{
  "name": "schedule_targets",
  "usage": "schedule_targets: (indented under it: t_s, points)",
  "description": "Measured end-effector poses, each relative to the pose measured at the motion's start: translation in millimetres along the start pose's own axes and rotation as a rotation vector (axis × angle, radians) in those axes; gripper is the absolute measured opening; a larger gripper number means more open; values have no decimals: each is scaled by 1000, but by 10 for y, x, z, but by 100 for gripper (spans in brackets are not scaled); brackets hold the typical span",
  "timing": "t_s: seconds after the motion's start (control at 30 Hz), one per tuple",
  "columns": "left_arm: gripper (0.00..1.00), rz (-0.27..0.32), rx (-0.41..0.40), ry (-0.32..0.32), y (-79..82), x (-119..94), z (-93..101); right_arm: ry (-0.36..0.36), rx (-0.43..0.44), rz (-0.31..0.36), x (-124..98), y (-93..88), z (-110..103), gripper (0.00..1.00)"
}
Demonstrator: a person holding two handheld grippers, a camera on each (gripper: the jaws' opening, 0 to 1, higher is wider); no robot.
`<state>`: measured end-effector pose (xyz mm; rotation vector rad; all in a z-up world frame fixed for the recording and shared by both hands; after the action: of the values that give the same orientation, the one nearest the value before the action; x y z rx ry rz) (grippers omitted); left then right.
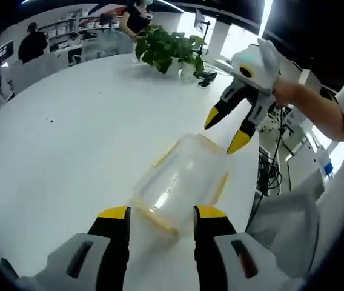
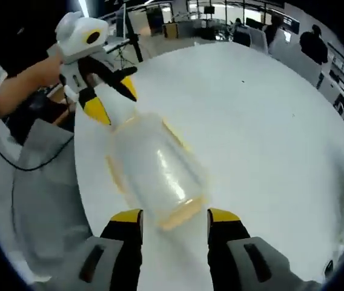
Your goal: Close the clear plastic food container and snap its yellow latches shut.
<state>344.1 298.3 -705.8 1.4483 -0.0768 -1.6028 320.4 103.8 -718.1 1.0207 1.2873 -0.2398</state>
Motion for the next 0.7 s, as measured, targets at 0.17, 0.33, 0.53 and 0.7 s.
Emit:
schedule_targets:
  t_s: [0.17,0.33,0.53,0.7]
  points:
    - [40,21,-133,56,-72,72,0,-12,175,22,49,27,-7,39]
    - [37,21,-203,84,-152,102,-6,-38,312,6,108,-8,30,38]
    - [38,50,-323,78,-210,174,-4,-42,371,3,167,-48,50,38]
    - [38,81,-383,65,-199,215,-41,-21,412,21,203,-26,15,39]
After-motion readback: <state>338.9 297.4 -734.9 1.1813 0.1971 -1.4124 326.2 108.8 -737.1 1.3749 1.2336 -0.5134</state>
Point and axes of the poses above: the point that each gripper's makers call its tool centre point, and the gripper's own axes: x roughly forward along the fingers, z roughly to its right, y roughly out of its top, the point moved 4 cm from there along -x, roughly backward along the fingers, and after that the axes turned 6 degrees about -y, right-handed, at the moved point
